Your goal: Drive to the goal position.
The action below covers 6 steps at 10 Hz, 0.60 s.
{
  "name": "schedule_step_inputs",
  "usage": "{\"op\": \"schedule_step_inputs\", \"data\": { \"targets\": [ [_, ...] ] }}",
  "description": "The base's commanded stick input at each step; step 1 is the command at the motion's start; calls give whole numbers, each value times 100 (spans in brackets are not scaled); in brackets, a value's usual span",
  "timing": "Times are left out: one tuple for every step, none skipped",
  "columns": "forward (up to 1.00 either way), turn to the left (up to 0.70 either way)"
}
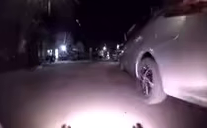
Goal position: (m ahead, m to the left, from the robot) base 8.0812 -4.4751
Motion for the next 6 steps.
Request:
{"op": "schedule_step_inputs", "data": {
  "targets": [
    [45, 0],
    [45, 0],
    [45, 0],
    [45, 0],
    [45, 0],
    [45, 0]
  ]
}}
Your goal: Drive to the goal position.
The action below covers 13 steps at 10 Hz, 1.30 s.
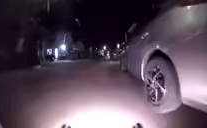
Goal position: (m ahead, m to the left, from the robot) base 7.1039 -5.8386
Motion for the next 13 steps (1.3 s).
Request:
{"op": "schedule_step_inputs", "data": {
  "targets": [
    [45, 0],
    [45, 0],
    [45, 0],
    [45, 0],
    [45, 0],
    [45, 0],
    [45, 0],
    [45, 0],
    [45, 0],
    [45, 0],
    [45, 0],
    [45, 0],
    [45, 0]
  ]
}}
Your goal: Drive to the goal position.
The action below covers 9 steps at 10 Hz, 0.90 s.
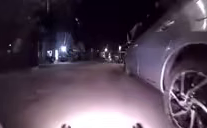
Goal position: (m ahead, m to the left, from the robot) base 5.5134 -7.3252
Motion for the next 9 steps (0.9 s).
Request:
{"op": "schedule_step_inputs", "data": {
  "targets": [
    [45, 0],
    [45, 0],
    [45, 0],
    [45, 0],
    [45, 0],
    [45, 0],
    [45, 0],
    [45, 0],
    [45, 0]
  ]
}}
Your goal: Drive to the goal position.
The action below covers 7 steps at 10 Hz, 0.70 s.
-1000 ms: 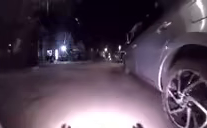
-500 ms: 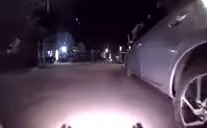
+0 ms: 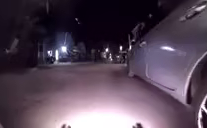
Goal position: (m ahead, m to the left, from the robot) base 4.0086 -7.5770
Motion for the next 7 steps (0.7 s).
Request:
{"op": "schedule_step_inputs", "data": {
  "targets": [
    [45, 0],
    [45, 0],
    [45, -3],
    [45, -15],
    [45, -27],
    [45, -27],
    [45, -27]
  ]
}}
